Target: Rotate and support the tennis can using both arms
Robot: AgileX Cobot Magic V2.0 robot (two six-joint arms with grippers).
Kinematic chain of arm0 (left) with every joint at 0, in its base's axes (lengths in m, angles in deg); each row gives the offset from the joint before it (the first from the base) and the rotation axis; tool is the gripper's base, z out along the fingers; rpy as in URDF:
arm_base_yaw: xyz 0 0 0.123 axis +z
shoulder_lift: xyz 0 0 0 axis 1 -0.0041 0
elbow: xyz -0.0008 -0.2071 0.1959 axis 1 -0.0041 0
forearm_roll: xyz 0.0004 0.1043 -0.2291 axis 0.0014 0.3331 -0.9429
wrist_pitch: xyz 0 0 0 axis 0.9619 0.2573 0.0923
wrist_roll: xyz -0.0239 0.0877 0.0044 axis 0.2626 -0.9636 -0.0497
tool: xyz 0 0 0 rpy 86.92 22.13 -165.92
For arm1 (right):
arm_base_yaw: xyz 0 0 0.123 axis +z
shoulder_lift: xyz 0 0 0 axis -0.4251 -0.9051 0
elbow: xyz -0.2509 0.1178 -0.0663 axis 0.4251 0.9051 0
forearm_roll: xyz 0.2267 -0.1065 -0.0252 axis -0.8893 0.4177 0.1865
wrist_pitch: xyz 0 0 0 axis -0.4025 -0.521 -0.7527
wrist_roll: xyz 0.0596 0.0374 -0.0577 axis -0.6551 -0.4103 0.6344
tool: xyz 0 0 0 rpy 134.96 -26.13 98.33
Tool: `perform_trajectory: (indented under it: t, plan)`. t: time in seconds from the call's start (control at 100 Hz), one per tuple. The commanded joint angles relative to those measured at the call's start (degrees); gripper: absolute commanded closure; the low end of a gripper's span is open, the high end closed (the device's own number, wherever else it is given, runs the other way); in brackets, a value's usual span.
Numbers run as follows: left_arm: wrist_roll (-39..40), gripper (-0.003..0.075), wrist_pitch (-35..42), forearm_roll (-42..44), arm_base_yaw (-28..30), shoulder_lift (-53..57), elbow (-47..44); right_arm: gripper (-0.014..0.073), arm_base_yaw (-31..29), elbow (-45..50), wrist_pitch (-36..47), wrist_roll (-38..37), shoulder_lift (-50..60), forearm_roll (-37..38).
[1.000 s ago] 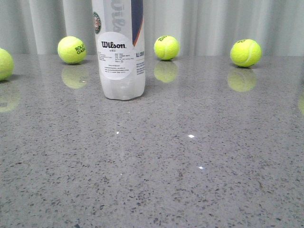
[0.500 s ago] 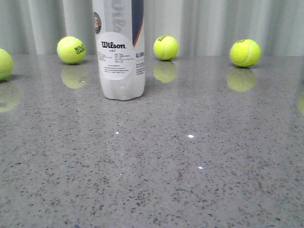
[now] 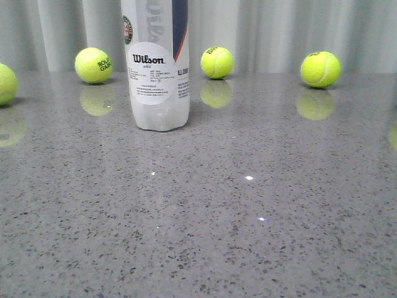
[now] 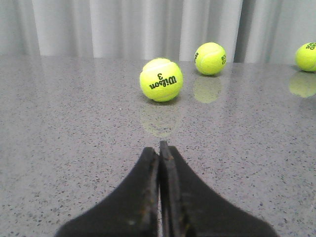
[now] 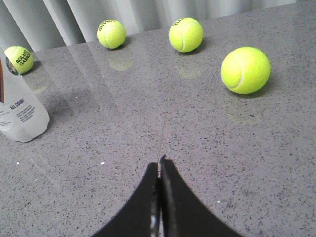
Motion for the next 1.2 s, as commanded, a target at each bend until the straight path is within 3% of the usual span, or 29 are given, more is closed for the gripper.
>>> perform_trajectory:
  t: [0.0, 0.26, 0.44, 0.52, 0.62, 0.71, 0.97, 1.19]
  plan:
    - [0.6, 0.0741, 4.7, -0.6, 0.0, 1.3, -2.7, 0.0629, -0.4, -1.4, 4.6, 0.2, -0.5, 0.1]
    - [0.6, 0.0741, 4.7, -0.6, 0.0, 1.3, -2.7, 0.0629, -0.4, -1.1, 4.9, 0.2, -0.5, 0.2]
    - [0.6, 0.0741, 4.7, -0.6, 0.0, 1.3, -2.7, 0.0629, -3.4, 2.6, 11.9, 1.2, -0.5, 2.6]
    - [0.6, 0.0741, 4.7, -0.6, 0.0, 1.3, -2.7, 0.0629, -6.0, 6.0, 19.7, 6.3, -0.5, 0.4]
    - [0.6, 0.0741, 4.7, -0.6, 0.0, 1.3, -2.7, 0.0629, -9.8, 11.4, 29.8, 15.2, 0.1, -7.4]
    - [0.6, 0.0741, 4.7, -0.6, 0.0, 1.3, -2.7, 0.0629, -13.2, 15.9, 35.0, 20.2, 2.0, -8.6]
    - [0.6, 0.0741, 4.7, -0.6, 0.0, 1.3, -2.7, 0.0629, -18.2, 25.7, 36.5, 20.2, 12.3, -5.8]
    - [0.6, 0.0741, 4.7, -0.6, 0.0, 1.3, -2.7, 0.0629, -18.2, 25.6, 34.6, 20.2, 13.9, -5.2]
